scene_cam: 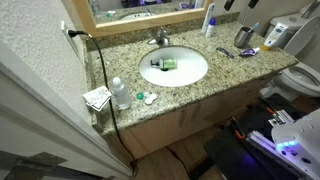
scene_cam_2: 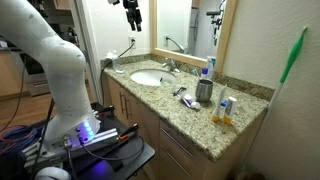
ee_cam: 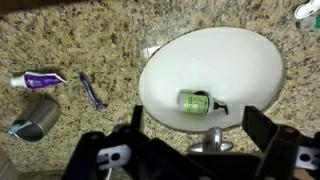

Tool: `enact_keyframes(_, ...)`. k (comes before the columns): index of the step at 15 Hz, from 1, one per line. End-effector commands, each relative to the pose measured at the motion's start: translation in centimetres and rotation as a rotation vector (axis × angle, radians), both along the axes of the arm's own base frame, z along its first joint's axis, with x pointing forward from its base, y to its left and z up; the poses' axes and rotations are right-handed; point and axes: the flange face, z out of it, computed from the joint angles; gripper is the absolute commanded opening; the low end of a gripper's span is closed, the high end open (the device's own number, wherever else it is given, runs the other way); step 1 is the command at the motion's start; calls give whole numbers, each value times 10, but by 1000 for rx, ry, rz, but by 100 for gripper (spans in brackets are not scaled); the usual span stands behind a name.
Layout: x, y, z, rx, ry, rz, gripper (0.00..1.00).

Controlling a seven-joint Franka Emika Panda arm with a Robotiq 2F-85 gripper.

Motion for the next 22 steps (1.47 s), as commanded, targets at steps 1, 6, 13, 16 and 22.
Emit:
enact_keyframes(1, 0, 0, 0, 0, 1, 0, 100)
enact_keyframes(6, -12, 3, -2, -5, 96, -165, 100)
enact_keyframes(13, -35, 32, 45, 155, 252, -307, 100)
enact_keyframes(16, -46, 38, 88, 183, 256, -348, 100)
enact_keyframes(22, 35, 13, 10, 256, 288, -651, 100)
